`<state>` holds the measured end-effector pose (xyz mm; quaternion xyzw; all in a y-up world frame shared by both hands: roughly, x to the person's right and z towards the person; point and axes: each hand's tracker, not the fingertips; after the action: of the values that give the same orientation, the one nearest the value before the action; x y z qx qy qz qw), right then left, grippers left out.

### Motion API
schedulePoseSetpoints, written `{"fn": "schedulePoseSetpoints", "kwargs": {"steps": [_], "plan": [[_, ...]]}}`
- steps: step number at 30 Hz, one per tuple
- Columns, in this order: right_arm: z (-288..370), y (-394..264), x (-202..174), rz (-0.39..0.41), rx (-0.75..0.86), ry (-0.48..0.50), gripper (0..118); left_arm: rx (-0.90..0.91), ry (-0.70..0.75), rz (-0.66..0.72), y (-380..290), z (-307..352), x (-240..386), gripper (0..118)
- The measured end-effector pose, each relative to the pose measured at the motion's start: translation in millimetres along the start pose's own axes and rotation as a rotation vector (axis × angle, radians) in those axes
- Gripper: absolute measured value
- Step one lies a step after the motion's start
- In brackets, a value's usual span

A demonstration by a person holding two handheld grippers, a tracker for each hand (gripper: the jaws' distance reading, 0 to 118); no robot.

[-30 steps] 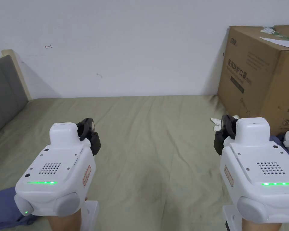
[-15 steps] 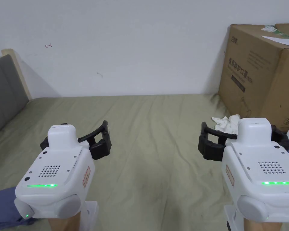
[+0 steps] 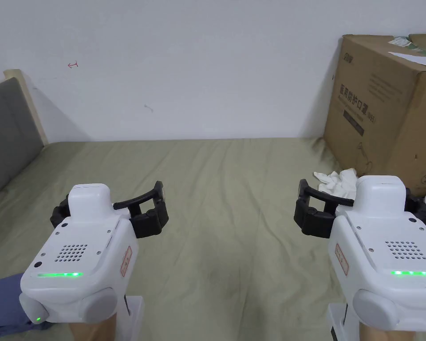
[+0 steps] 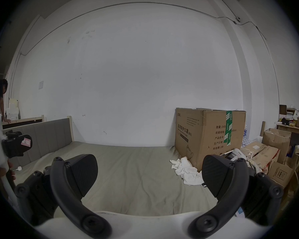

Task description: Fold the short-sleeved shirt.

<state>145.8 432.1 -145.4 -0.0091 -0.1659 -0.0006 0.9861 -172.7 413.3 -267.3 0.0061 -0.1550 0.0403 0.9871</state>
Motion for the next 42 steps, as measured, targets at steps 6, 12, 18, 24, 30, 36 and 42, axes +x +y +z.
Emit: {"fn": "schedulePoseSetpoints", "kwargs": {"steps": [6, 12, 18, 24, 30, 36, 42], "plan": [[-1.6, 0.8, -1.5, 0.019, -0.003, -0.009, 118, 0.012, 0.008, -0.004, -0.7, 0.3, -0.4, 118], [-1.8, 1.0, -1.8, 0.023, -0.005, -0.003, 118, 0.004, 0.014, 0.001, -2.1, 0.3, -1.9, 118], [-3.0, 0.7, -2.8, 0.026, -0.011, -0.001, 118, 0.004, 0.018, 0.000, -2.3, 0.6, -3.1, 118], [-2.2, 0.0, -2.4, 0.023, -0.010, 0.000, 118, 0.001, 0.021, -0.001, -2.6, 0.8, -3.7, 118], [-2.2, 0.4, -2.2, 0.026, -0.005, -0.001, 118, 0.004, 0.021, -0.002, -2.0, 1.3, -3.9, 118], [-1.8, 0.7, -2.3, 0.029, -0.002, -0.002, 118, -0.003, 0.023, -0.003, -2.5, 0.5, -4.1, 118], [-2.4, 1.3, -2.6, 0.030, 0.000, 0.000, 118, -0.003, 0.026, -0.004, -2.6, 0.9, -4.6, 118]]}}
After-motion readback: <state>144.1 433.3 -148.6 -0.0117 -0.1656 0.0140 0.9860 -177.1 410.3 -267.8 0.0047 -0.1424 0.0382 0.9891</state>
